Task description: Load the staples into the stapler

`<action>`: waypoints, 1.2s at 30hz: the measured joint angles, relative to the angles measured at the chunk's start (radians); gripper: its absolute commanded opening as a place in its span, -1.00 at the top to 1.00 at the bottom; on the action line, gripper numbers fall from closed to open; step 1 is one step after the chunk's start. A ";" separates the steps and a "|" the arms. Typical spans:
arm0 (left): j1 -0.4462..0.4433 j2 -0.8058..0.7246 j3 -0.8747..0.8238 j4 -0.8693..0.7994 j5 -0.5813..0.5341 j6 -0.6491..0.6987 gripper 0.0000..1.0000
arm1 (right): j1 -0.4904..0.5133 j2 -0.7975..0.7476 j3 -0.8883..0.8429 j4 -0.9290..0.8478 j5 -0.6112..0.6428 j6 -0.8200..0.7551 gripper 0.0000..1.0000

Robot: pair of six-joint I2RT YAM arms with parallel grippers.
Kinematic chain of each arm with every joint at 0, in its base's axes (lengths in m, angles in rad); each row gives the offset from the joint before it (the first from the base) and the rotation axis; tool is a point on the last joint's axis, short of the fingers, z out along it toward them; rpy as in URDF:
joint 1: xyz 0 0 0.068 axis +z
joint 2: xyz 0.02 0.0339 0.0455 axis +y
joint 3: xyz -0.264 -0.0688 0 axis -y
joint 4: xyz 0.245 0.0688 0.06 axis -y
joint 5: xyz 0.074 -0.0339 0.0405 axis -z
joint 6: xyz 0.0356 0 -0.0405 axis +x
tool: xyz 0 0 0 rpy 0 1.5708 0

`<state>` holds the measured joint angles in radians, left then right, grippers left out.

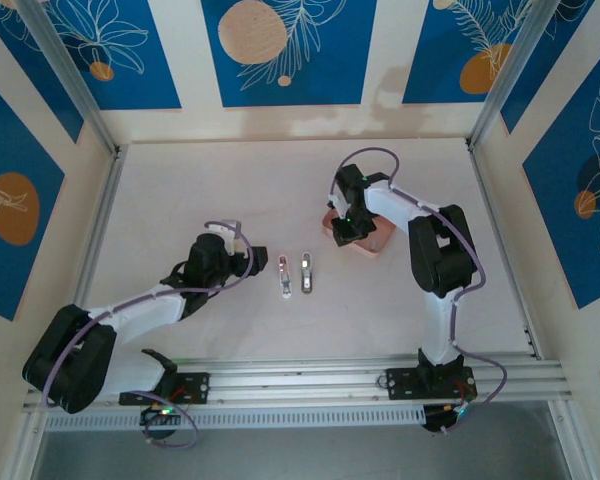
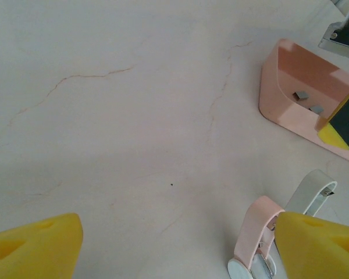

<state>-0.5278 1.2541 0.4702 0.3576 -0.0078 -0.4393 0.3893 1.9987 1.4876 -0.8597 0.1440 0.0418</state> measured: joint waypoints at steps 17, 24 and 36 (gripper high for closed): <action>0.000 0.000 0.000 0.001 0.026 0.000 -0.73 | 0.009 -0.132 -0.151 0.002 -0.064 0.254 0.63; 0.000 0.000 0.000 0.001 0.049 0.000 -0.73 | 0.035 -0.235 -0.281 0.043 -0.061 0.389 0.64; 0.000 0.015 0.000 0.002 0.093 0.001 -0.72 | 0.068 -0.361 -0.333 0.077 -0.037 0.475 0.24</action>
<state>-0.5274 1.2694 0.4706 0.3592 0.0856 -0.4381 0.4572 1.6379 1.1549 -0.7826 0.1074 0.5163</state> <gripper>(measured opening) 0.865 0.363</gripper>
